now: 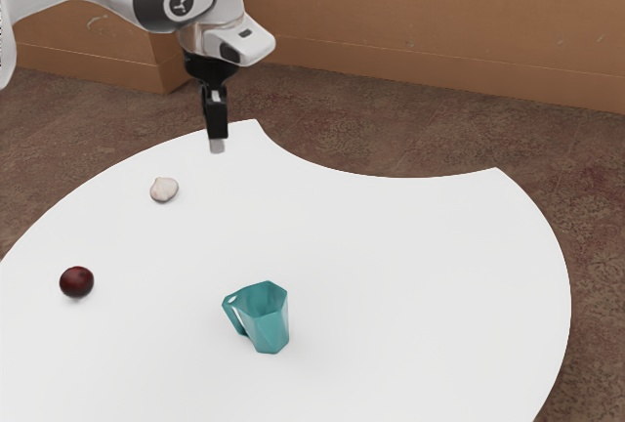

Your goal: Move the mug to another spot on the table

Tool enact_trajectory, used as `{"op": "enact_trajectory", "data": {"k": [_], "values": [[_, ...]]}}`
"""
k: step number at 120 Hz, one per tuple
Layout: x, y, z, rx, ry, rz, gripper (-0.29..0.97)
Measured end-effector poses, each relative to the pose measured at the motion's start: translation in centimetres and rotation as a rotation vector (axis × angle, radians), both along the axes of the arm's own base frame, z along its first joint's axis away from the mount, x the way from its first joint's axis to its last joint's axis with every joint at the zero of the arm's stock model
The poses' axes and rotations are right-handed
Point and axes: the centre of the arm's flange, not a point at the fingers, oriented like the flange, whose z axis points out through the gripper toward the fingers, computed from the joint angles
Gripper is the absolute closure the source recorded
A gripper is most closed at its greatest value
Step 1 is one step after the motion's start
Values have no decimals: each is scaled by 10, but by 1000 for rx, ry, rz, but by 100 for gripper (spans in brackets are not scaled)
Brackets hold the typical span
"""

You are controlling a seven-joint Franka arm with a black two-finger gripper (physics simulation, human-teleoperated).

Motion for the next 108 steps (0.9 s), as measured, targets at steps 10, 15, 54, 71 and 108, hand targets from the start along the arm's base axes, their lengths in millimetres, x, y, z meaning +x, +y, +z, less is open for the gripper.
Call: {"op": "enact_trajectory", "data": {"k": [10, 15, 54, 71, 108], "values": [[0, -2, -6, 0, 11, -34, 0], [-1, -1, -14, 2, 27, -44, 0], [-27, 12, -120, -34, 258, -83, 0], [-45, 19, -175, -72, 329, -86, 0], [-60, 15, -250, -144, 374, -107, 0]]}}
